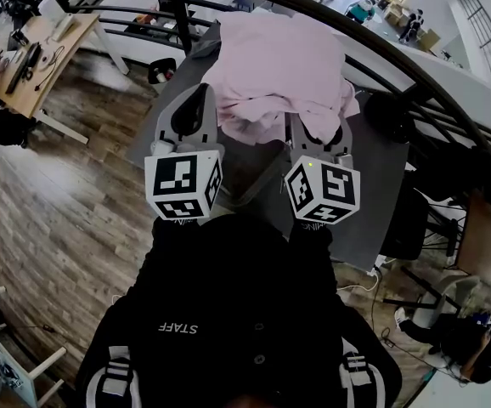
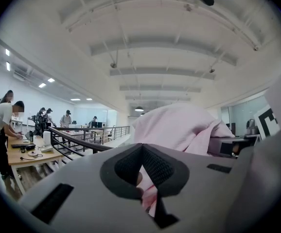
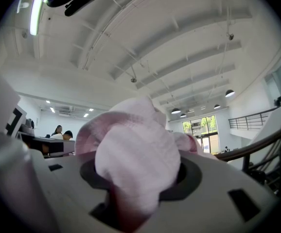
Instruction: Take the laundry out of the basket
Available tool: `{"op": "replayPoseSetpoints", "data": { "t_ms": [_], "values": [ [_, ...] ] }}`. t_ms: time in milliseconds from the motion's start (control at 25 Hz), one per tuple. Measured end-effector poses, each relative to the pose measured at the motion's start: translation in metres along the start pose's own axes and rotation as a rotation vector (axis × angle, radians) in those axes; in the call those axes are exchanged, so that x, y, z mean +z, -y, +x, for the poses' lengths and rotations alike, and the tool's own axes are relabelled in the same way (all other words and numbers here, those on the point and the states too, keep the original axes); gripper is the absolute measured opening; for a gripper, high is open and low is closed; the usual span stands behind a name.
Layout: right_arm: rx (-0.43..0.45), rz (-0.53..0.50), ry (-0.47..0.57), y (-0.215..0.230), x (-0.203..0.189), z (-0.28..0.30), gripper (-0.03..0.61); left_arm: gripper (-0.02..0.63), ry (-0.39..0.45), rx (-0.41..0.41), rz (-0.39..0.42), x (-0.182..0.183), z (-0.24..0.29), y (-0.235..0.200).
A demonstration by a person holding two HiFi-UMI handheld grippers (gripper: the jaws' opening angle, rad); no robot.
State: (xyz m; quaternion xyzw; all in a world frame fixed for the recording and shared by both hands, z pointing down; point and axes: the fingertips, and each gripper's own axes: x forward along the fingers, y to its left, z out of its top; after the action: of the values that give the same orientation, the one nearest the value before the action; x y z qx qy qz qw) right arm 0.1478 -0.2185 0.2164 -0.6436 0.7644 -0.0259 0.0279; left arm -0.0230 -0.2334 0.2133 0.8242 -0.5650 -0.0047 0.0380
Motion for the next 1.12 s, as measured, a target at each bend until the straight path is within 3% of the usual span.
{"op": "replayPoseSetpoints", "data": {
  "t_ms": [1120],
  "values": [
    [0.012,-0.032,-0.023,-0.022,-0.008,-0.012,0.242,-0.002,-0.012,0.017,-0.023,-0.008,-0.022,-0.01]
  ]
}}
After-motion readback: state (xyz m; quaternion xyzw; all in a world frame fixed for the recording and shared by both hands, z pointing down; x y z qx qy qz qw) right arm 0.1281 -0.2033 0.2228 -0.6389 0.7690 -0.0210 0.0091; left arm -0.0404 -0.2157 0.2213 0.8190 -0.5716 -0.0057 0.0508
